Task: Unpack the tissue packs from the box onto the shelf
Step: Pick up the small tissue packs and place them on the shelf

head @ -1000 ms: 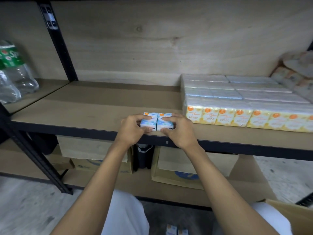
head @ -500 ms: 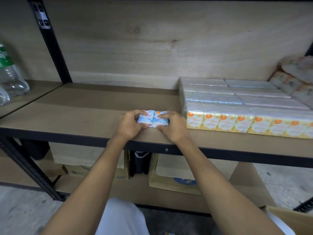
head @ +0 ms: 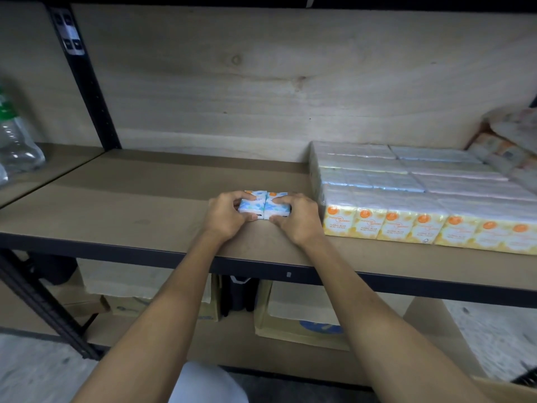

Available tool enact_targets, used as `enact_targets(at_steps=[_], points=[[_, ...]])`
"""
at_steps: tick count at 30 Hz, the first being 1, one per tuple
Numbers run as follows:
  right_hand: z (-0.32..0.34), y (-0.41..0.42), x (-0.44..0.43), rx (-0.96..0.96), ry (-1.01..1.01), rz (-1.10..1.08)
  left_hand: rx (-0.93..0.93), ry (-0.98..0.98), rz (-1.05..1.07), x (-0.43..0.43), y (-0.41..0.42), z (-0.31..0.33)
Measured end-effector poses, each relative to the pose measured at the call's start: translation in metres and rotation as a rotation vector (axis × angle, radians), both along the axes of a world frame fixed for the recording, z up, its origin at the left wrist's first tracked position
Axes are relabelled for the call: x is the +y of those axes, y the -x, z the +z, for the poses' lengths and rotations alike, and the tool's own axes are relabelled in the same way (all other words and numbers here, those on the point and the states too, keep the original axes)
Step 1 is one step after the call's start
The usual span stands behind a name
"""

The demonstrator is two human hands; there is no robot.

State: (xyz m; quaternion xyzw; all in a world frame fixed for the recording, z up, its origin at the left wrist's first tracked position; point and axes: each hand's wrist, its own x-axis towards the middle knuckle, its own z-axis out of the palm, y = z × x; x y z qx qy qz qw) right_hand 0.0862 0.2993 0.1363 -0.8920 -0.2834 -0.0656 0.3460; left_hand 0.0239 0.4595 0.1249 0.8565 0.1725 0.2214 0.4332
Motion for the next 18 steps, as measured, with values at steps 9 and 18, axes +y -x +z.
enact_targets(at_steps=[9,18], points=[[-0.002,-0.008,0.004,-0.034,0.009,-0.002,-0.010,-0.016,0.016,0.002,-0.004,0.000],[-0.006,-0.012,0.003,-0.031,-0.001,0.012,-0.003,-0.070,0.030,0.002,-0.006,-0.002]])
